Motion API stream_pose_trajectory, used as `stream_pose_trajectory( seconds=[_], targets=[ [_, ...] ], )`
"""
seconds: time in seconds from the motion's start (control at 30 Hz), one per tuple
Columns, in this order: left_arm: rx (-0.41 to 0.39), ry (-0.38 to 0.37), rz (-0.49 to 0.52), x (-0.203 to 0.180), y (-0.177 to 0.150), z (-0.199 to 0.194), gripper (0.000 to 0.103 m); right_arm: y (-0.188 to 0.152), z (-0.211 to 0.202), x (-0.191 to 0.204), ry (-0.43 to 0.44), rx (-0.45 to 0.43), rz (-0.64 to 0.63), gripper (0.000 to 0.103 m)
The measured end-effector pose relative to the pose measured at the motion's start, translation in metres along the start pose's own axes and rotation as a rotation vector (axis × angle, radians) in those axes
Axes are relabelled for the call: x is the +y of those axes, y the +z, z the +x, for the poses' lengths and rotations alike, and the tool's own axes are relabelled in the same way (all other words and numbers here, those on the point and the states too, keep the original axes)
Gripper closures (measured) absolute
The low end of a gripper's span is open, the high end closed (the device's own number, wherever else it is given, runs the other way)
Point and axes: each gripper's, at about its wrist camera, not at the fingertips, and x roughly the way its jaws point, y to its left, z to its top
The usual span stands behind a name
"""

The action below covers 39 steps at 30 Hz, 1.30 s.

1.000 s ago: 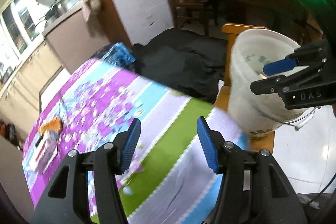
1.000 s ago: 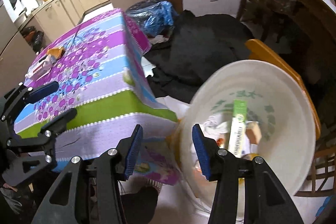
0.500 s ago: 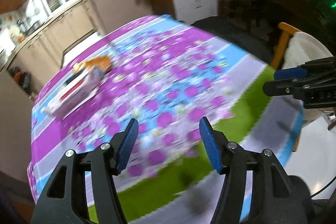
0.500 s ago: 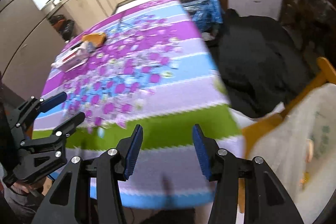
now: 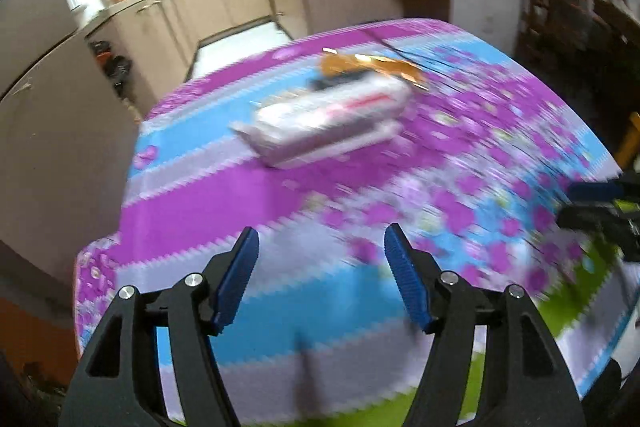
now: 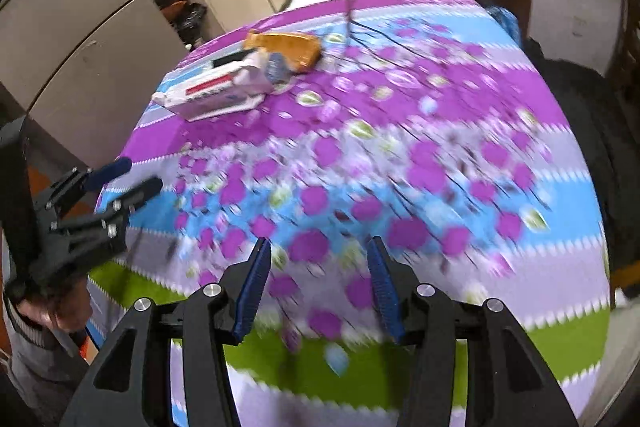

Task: Collect trash
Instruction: 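Grasp the clear grain bag with the left tool while the right tool grasps the white-red medicine box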

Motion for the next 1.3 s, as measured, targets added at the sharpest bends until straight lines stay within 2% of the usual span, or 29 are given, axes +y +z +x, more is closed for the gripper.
stream_pose_trajectory(
  seconds=[0.1,0.17,0.2,0.27,0.3,0.33,0.4,0.47,0.5,0.57,0.63,0.67,0.73,0.77,0.8,0.87,0.9,0.93,1.0,1.03,1.07,1.13,1.23,1.3],
  targets=[
    [-0.034,0.044,-0.016,0.036,0.024,0.01,0.036,0.0,0.004,0.009,0.007,-0.003,-0.013,0.047],
    [-0.052,0.039,-0.064,0.063,0.044,0.017,0.035,-0.007,0.001,0.011,0.006,-0.008,-0.02,0.047],
    [-0.07,0.027,-0.085,0.078,0.059,0.022,0.035,-0.012,-0.002,0.01,0.007,-0.01,-0.019,0.046],
    [-0.097,0.066,-0.132,0.094,0.097,0.04,0.034,-0.022,-0.006,0.008,0.01,-0.011,0.0,0.045],
    [-0.091,0.056,-0.143,0.096,0.115,0.053,0.034,-0.028,-0.007,0.006,0.013,-0.009,0.011,0.045],
    [-0.078,0.034,-0.15,0.094,0.128,0.064,0.034,-0.033,-0.008,0.005,0.014,-0.005,0.023,0.045],
    [0.001,-0.011,-0.145,0.08,0.161,0.106,0.034,-0.045,-0.012,0.004,0.013,-0.001,0.038,0.044],
    [0.057,0.018,-0.083,0.058,0.173,0.136,0.034,-0.053,-0.017,0.006,-0.01,0.006,0.032,0.044],
    [0.107,0.043,-0.019,0.039,0.179,0.158,0.034,-0.055,-0.021,0.007,-0.027,0.002,0.025,0.044],
    [0.202,0.06,0.069,0.019,0.178,0.178,0.034,-0.057,-0.029,0.008,-0.044,-0.021,0.008,0.043],
    [0.245,0.109,0.109,0.014,0.175,0.181,0.031,-0.058,-0.039,0.009,-0.045,-0.055,-0.004,0.042],
    [0.25,0.125,0.121,0.012,0.173,0.177,0.025,-0.058,-0.042,0.009,-0.041,-0.068,-0.007,0.042],
    [0.271,0.13,0.126,0.012,0.16,0.166,0.024,-0.059,-0.048,0.01,-0.033,-0.097,-0.012,0.041],
    [0.31,0.106,0.101,0.014,0.153,0.159,0.024,-0.061,-0.051,0.011,-0.026,-0.113,-0.013,0.041],
    [0.341,0.07,0.09,0.014,0.147,0.152,0.024,-0.062,-0.053,0.012,-0.023,-0.12,-0.014,0.041],
    [0.398,-0.052,0.066,0.008,0.124,0.13,0.024,-0.067,-0.059,0.013,-0.019,-0.142,-0.027,0.041],
    [0.392,-0.12,0.043,0.001,0.104,0.107,0.024,-0.068,-0.061,0.012,-0.023,-0.152,-0.036,0.04],
    [0.375,-0.153,0.04,-0.001,0.093,0.09,0.024,-0.069,-0.062,0.013,-0.027,-0.159,-0.042,0.04],
    [0.308,-0.319,-0.004,-0.002,0.063,0.039,0.024,-0.074,-0.068,0.011,-0.031,-0.174,-0.054,0.038],
    [0.287,-0.362,-0.009,0.001,0.052,0.02,0.024,-0.076,-0.071,0.008,-0.034,-0.18,-0.054,0.037],
    [0.268,-0.358,-0.005,0.002,0.044,0.009,0.024,-0.077,-0.072,0.008,-0.038,-0.184,-0.052,0.036],
    [0.21,-0.27,-0.039,0.016,0.025,-0.013,0.022,-0.079,-0.076,0.003,-0.037,-0.196,-0.039,0.036],
    [0.192,-0.184,-0.114,0.046,0.018,-0.014,0.022,-0.078,-0.081,0.004,-0.013,-0.229,-0.042,0.034],
    [0.201,-0.134,-0.154,0.063,0.01,-0.008,0.022,-0.074,-0.08,0.012,0.01,-0.244,-0.1,0.028]
  ],
)
